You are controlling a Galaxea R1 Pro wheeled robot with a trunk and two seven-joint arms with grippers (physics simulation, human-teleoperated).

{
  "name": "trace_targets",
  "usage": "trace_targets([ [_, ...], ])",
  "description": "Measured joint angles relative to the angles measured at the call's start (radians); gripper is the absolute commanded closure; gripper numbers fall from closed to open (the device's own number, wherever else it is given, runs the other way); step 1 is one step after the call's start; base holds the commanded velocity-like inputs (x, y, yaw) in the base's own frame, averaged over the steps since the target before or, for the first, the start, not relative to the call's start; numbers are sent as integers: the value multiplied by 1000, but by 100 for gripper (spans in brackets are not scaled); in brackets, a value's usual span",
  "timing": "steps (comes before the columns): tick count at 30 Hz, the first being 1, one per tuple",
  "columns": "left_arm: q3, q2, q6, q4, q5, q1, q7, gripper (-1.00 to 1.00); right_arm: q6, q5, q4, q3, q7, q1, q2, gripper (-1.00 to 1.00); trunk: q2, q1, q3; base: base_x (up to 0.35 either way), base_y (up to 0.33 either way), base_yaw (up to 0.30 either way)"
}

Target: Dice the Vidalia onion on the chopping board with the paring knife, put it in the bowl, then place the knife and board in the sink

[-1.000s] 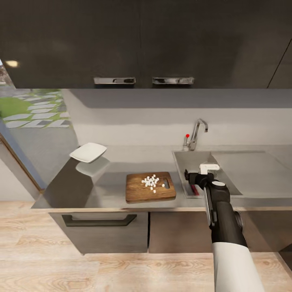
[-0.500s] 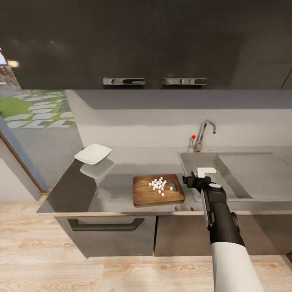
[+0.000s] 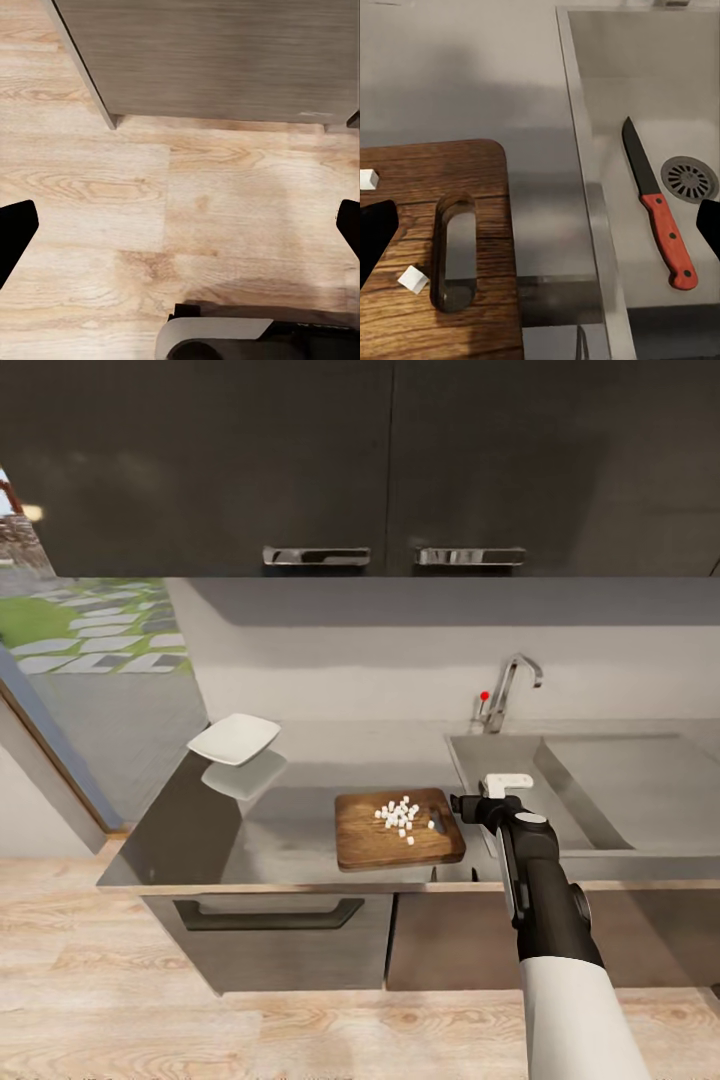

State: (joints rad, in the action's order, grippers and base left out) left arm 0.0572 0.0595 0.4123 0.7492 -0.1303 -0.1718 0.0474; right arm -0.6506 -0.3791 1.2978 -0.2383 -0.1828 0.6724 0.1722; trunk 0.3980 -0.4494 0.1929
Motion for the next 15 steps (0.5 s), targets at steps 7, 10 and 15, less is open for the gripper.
trace_targets([
  [7, 0, -10, 0, -13, 2, 0, -1, -100, -1, 0, 0, 0, -1, 0, 0, -100, 0, 0, 10, 23, -84, 0],
  [10, 0, -11, 0, -14, 3, 0, -1, -100, -1, 0, 0, 0, -1, 0, 0, -100, 0, 0, 14, 1, -71, 0],
  [15, 0, -10, 1, -14, 2, 0, -2, -100, -1, 0, 0, 0, -1, 0, 0, -100, 0, 0, 21, 0, -28, 0],
])
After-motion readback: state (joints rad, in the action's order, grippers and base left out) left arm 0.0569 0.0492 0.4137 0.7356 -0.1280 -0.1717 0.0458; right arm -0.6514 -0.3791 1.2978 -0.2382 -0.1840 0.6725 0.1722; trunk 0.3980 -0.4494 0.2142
